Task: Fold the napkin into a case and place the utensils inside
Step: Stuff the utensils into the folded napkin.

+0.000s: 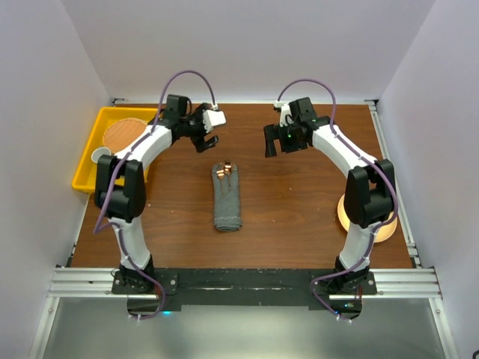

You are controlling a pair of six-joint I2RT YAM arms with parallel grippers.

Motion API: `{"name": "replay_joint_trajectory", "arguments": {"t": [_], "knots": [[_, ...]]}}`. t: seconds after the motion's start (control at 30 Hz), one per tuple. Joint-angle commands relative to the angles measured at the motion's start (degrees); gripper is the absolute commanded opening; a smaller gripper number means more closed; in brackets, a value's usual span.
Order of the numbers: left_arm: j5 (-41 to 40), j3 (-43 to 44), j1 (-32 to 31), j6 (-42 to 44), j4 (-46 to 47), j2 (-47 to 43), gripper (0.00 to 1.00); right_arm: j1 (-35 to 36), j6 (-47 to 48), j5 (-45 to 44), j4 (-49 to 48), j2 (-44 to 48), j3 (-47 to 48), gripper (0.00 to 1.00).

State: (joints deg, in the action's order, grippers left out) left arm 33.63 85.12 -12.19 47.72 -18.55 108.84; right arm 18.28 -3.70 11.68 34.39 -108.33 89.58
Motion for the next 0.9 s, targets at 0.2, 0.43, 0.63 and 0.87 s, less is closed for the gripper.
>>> {"name": "replay_joint_trajectory", "arguments": {"t": [0.2, 0.43, 0.63, 0.87], "knots": [[4.6, 15.25, -2.14, 17.58, -8.88, 11.56, 0.99, -2.02, 3.35, 5.54, 1.73, 2.08, 1.56, 0.98], [4.43, 16.04, -3.72, 18.37, -8.62, 13.59, 0.98, -2.64, 5.02, 6.07, 2.7, -0.12, 4.81, 0.98], [3.91, 14.46, -4.77, 16.79, -6.33, 13.77, 0.97, -2.81, 4.5, 6.34, 2.61, -1.09, 5.34, 0.98], [4.61, 13.32, -6.1, 16.7, -6.24, 14.3, 0.96, -3.52, 4.06, 6.6, 2.87, -2.23, 5.78, 0.98]]}}
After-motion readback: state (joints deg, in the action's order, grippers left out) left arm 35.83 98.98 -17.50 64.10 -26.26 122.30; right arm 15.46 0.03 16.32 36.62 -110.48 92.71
